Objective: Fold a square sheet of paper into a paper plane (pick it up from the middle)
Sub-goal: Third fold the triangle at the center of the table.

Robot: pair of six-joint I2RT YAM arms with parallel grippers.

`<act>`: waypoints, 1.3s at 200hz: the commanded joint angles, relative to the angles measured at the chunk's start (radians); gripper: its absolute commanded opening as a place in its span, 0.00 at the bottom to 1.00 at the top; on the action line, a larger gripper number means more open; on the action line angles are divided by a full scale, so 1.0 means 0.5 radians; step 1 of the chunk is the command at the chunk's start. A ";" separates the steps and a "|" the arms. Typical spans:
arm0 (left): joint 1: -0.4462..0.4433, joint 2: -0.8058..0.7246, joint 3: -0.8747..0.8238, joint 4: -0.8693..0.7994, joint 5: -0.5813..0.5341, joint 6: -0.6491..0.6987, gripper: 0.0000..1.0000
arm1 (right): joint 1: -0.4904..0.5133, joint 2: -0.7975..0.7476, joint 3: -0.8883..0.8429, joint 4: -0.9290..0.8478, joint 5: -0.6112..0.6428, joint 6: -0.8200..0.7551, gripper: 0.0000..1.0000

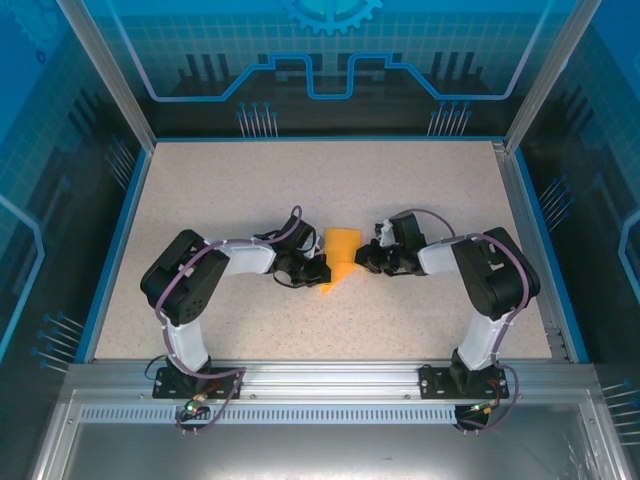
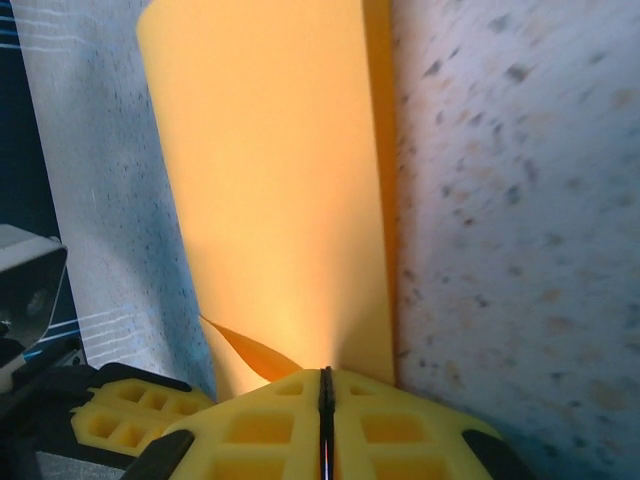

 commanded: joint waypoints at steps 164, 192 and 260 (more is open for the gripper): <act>-0.038 0.100 -0.059 -0.180 -0.160 0.058 0.00 | 0.438 -0.087 -0.056 0.062 0.176 0.121 0.09; -0.036 0.093 -0.051 -0.200 -0.173 0.069 0.00 | 0.420 -0.055 -0.037 -0.075 0.312 0.057 0.09; -0.039 0.095 -0.064 -0.219 -0.186 0.091 0.00 | 0.139 -0.097 -0.028 -0.156 0.286 -0.032 0.10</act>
